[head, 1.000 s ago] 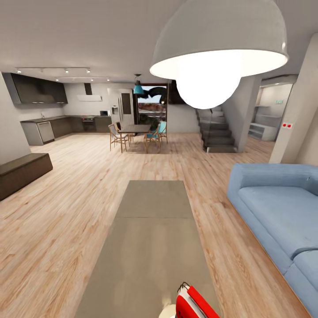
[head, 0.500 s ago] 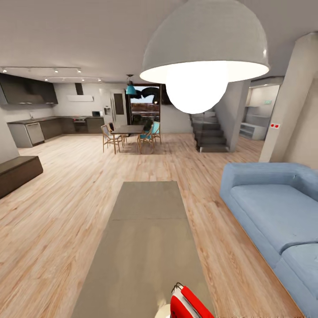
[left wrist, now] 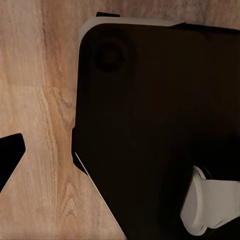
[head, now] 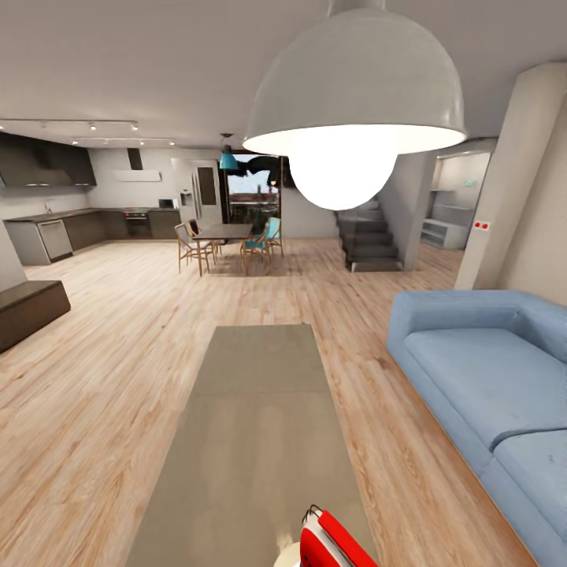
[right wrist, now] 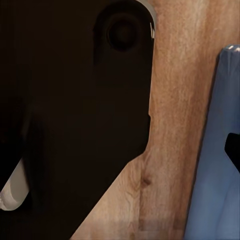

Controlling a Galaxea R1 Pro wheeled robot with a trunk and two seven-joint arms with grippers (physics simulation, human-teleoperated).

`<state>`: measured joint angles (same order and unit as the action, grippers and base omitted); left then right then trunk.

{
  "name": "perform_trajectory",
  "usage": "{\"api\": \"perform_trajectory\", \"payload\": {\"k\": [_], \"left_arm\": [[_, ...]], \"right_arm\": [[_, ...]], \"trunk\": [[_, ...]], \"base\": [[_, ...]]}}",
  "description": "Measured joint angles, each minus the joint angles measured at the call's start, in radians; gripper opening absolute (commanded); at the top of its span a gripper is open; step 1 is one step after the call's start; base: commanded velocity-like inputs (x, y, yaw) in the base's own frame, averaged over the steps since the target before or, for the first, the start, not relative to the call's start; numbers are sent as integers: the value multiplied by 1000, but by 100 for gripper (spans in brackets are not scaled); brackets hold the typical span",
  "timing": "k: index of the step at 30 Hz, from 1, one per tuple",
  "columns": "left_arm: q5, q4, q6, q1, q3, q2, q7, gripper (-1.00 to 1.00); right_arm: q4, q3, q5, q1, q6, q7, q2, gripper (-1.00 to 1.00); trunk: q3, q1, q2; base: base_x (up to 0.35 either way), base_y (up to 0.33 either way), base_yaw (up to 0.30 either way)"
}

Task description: Turn on the radio receiver that's on the table in the living room.

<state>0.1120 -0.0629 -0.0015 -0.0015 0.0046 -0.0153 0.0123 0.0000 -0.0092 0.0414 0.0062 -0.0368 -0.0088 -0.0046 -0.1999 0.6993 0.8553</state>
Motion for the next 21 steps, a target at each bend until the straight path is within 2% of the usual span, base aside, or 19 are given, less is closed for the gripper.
{"api": "perform_trajectory", "payload": {"k": [21], "left_arm": [[0, 0, 0, 0, 0, 0, 2, 100]], "right_arm": [[0, 0, 0, 0, 0, 0, -1, 100]], "trunk": [[66, -81, -147]], "base": [[0, 0, 0]]}}
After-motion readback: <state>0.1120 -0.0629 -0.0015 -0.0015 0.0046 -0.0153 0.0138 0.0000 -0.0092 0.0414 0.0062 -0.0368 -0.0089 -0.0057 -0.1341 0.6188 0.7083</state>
